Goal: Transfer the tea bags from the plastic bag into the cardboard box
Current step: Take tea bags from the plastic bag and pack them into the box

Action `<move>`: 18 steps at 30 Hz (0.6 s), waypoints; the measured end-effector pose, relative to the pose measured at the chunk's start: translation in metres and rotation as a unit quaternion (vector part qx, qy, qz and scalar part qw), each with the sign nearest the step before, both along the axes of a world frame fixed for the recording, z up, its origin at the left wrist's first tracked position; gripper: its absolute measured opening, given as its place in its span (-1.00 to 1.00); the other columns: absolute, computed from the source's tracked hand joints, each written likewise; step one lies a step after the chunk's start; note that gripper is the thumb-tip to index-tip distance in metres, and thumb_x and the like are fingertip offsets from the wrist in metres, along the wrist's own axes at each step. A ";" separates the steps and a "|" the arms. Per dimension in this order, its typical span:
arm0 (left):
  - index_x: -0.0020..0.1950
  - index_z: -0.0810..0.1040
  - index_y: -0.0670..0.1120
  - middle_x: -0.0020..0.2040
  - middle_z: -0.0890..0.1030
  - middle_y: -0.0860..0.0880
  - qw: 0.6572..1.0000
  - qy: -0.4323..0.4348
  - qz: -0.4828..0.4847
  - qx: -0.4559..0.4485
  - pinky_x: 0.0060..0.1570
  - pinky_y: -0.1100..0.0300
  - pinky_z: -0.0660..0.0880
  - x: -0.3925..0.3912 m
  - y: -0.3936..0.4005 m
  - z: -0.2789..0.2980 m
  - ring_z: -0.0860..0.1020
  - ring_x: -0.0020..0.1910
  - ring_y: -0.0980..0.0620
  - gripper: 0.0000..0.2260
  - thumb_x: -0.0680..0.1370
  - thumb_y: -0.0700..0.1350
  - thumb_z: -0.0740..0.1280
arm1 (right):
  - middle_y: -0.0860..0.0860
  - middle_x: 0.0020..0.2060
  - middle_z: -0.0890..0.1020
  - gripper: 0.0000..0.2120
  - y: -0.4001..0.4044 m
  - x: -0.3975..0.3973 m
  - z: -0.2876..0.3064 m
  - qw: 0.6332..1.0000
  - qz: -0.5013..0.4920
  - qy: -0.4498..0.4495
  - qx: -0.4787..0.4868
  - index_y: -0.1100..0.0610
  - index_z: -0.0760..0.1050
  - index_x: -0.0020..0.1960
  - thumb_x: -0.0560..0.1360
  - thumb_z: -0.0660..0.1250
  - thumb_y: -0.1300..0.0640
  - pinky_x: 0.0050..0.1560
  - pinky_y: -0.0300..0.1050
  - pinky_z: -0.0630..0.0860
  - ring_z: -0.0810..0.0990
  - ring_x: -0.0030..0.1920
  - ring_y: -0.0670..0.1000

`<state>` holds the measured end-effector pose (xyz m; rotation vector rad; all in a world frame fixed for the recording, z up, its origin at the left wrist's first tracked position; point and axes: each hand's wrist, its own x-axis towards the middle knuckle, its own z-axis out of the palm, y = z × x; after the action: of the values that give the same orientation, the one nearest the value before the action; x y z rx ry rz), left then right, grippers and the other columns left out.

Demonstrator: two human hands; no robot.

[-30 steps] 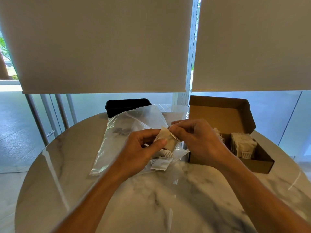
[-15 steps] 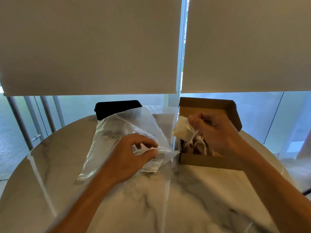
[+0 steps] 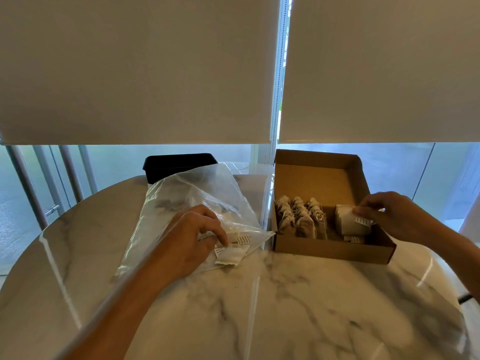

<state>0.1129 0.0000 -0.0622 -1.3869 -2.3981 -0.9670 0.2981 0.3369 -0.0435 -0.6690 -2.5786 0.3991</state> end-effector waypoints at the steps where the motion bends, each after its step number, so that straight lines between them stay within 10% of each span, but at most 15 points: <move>1: -0.35 0.62 0.23 -0.09 0.55 0.21 1.000 0.000 -0.002 0.002 -0.17 0.45 0.32 -0.001 0.000 0.000 0.51 -0.10 0.21 -0.67 0.43 -0.22 0.44 | 0.04 -0.21 0.60 -0.90 0.001 0.000 -0.003 1.000 -0.004 0.001 0.007 0.17 0.60 -0.11 0.50 0.35 0.14 -0.23 -0.34 0.33 0.54 -0.15 0.07; 18: -0.30 0.65 0.16 -0.08 0.57 0.20 1.000 -0.018 -0.012 0.011 -0.22 0.51 0.32 0.002 -0.002 0.002 0.51 -0.16 0.20 -0.73 0.44 -0.22 0.43 | 0.04 -0.11 0.58 -0.79 0.008 0.000 -0.010 0.999 -0.015 -0.016 0.038 0.21 0.65 -0.01 0.47 0.38 0.09 -0.07 -0.16 0.42 0.52 -0.11 0.04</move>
<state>0.1151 -0.0022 -0.0598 -1.4065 -2.3933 -1.0293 0.2978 0.3451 -0.0539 -0.6906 -2.5959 0.2803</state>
